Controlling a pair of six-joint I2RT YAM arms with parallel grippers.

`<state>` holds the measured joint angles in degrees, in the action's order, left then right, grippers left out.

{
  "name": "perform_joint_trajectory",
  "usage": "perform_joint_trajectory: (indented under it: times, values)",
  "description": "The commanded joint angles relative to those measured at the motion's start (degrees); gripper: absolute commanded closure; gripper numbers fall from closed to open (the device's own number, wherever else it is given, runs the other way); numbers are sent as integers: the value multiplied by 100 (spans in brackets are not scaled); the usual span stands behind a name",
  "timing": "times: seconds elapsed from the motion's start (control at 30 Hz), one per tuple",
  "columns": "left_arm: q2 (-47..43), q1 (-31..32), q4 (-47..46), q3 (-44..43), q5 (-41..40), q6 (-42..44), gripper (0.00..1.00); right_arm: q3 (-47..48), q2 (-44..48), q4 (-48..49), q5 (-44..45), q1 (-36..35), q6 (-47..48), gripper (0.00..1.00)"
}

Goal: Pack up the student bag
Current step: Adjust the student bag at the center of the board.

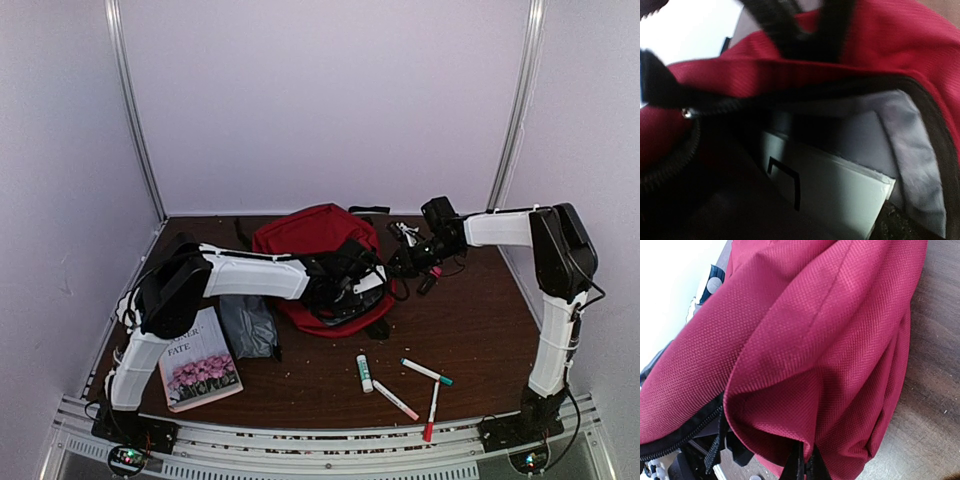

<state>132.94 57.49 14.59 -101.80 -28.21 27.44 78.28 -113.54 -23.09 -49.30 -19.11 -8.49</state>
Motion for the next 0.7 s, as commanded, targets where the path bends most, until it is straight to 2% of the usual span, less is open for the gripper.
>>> perform_joint_trajectory:
  times: [0.0,0.2,0.37,0.5,0.67]
  values:
    - [289,-349,-835,-508,-1193,-354,2,-209,318,61,-439,-38,-244,100]
    - [620,-555,-698,-1229,-1497,-893,2,-294,348,183,-475,-38,-346,100]
    - [572,-568,-796,-1255,-1493,-938,2,-371,358,290,-504,-17,-476,100]
    - [222,-551,-745,-861,-1087,-1039,2,-381,359,307,-430,71,-486,100]
    - [-647,-426,-651,20,-235,-1085,2,-442,379,426,-402,287,-572,100]
